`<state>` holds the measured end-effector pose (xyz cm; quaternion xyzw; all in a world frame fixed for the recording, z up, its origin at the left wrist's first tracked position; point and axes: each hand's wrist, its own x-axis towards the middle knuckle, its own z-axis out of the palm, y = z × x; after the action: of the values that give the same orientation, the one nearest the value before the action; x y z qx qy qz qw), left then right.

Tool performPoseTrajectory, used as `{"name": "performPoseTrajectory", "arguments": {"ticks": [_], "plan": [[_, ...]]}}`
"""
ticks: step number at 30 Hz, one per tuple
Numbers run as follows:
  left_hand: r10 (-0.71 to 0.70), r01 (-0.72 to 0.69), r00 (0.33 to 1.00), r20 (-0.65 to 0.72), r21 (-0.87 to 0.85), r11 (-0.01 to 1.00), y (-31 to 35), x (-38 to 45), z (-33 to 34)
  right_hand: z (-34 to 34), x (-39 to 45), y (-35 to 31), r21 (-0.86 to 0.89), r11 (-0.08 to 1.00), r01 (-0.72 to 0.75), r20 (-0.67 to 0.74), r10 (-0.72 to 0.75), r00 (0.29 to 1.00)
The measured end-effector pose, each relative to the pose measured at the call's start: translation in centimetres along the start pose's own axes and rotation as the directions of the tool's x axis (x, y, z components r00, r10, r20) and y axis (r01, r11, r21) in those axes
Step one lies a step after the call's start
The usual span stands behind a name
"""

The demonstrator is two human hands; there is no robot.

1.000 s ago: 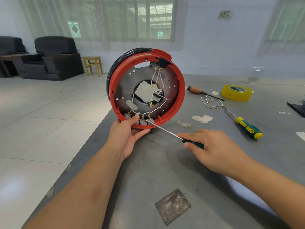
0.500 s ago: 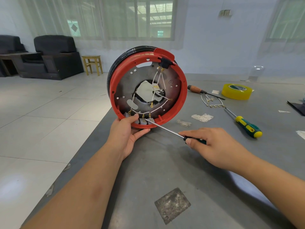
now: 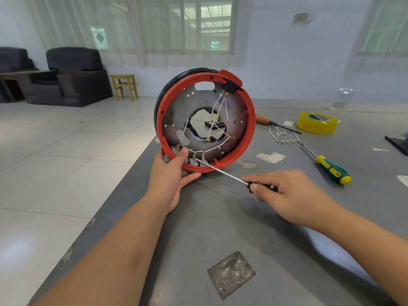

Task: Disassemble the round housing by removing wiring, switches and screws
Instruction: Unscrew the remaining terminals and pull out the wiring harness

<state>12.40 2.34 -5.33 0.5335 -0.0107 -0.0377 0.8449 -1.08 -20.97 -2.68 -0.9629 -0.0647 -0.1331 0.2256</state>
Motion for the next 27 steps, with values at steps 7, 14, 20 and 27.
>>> {"name": "performPoseTrajectory", "arguments": {"ticks": [7, 14, 20, 27], "plan": [[0.020, -0.020, 1.000, 0.007, -0.019, 1.000, 0.0, -0.2, 0.0, -0.9, -0.5, -1.0, -0.258, 0.961, 0.094, -0.029, -0.104, 0.994], [0.036, -0.036, 0.999, -0.001, -0.016, 0.999, 0.0, -0.3, 0.0, -1.0, -0.1, -0.8, 0.009, 0.999, -0.031, -0.041, 0.031, 0.999], [0.034, -0.034, 0.999, 0.005, -0.005, 0.999, 0.0, -0.3, 0.0, -1.4, -0.1, -0.8, 0.148, 0.984, -0.097, 0.020, 0.095, 0.995], [0.037, -0.037, 0.999, 0.038, 0.015, 0.999, 0.0, -0.4, 0.0, -1.5, 0.0, -0.6, 0.153, 0.983, -0.104, 0.060, 0.095, 0.994]]}}
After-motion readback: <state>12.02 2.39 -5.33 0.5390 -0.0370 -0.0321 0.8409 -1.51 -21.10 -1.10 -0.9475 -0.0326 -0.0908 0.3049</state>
